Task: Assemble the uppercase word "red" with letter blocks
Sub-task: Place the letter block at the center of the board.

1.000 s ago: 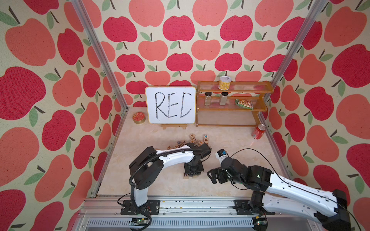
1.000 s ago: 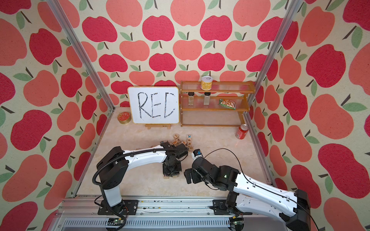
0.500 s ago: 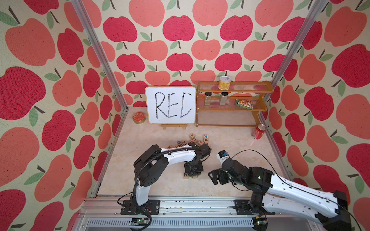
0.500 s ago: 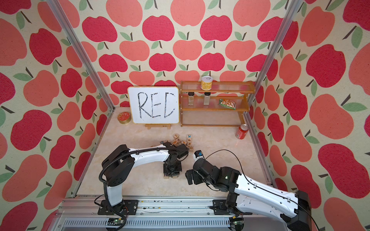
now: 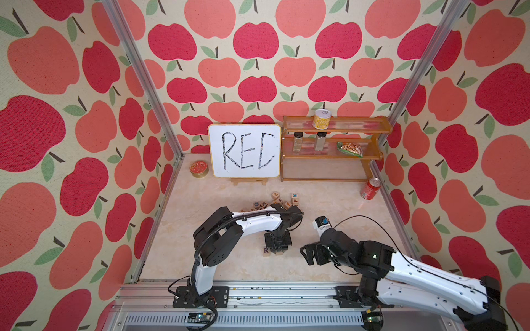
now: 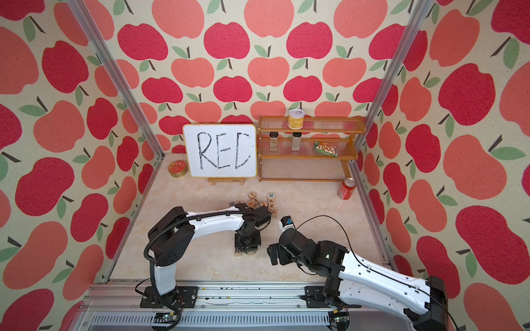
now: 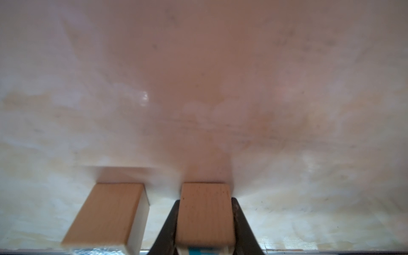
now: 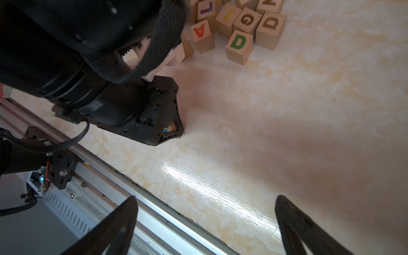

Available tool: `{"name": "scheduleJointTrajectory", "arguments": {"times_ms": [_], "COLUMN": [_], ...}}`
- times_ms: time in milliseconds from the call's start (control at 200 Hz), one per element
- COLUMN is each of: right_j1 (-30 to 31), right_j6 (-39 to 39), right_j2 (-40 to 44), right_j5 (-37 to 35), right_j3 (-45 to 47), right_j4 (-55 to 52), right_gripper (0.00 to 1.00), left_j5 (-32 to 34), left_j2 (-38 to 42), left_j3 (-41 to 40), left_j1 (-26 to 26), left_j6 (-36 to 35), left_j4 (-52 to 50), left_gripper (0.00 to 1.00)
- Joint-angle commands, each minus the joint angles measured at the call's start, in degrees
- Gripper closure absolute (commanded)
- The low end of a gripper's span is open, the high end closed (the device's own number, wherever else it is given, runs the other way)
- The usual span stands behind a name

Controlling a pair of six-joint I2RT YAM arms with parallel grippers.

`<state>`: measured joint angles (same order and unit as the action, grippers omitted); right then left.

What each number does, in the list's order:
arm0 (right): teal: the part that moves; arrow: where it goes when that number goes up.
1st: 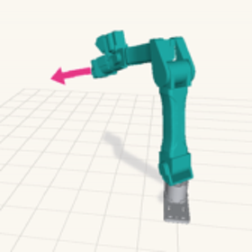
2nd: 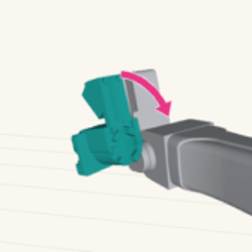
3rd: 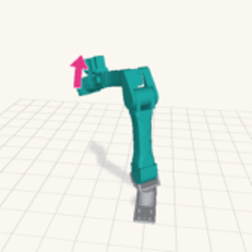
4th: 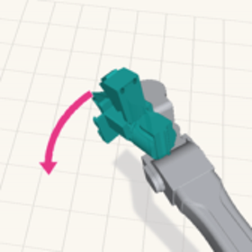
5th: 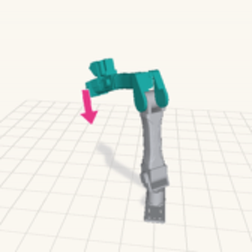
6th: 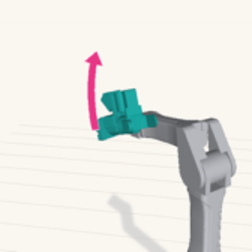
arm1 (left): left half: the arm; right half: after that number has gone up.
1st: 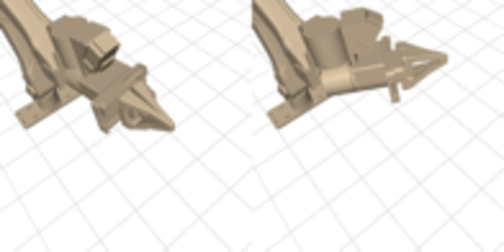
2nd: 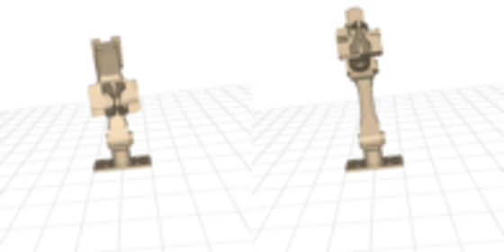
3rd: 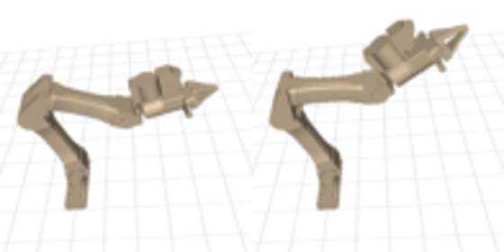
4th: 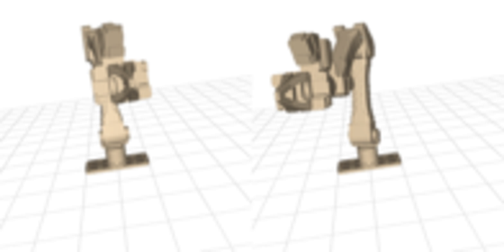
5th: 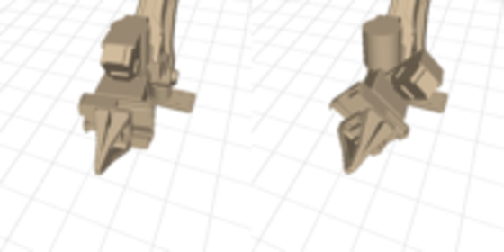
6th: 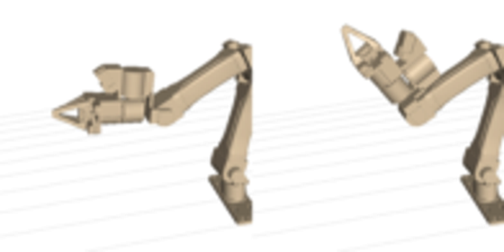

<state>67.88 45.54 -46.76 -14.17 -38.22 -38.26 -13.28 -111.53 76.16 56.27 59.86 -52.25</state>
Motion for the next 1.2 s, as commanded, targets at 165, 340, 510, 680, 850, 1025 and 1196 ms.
{"name": "scheduleJointTrajectory", "arguments": {"times_ms": [165,340,510,680,850,1025,1196], "right_j1": [0.33,0.33,0.33,0.33,0.33,0.24,0.12], "right_j6": [0.79,0.57,0.22,-0.27,-0.45,-0.76,-1.15], "right_j2": [0.55,0.30,0.26,0.23,0.24,0.20,0.10], "right_j5": [-1.46,-1.64,-1.80,-2.03,-2.12,-2.34,-2.41], "right_j3": [1.30,1.36,1.23,1.22,1.21,1.17,1.15], "right_j4": [-0.55,-0.12,-0.13,-0.28,-0.28,-0.25,-0.32], "right_gripper": [0.01,0.01,0.01,0.01,0.01,0.01,0.01], "left_j5": [2.63,2.92,2.91,2.92,3.52,4.29,5.56], "left_j2": [-1.43,-1.68,-2.11,-2.34,-2.69,-2.85,-2.91], "left_j3": [2.46,3.26,3.98,4.35,5.16,6.02,7.33], "left_j1": [-0.03,0.15,0.22,0.21,0.24,0.21,0.20], "left_j6": [-0.99,-1.75,-2.19,-2.37,-2.46,-2.64,-2.81], "left_j4": [-4.22,-4.97,-5.47,-5.74,-6.81,-7.63,-8.83], "left_gripper": [0.76,0.69,0.62,0.60,0.56,0.56,0.54]}}
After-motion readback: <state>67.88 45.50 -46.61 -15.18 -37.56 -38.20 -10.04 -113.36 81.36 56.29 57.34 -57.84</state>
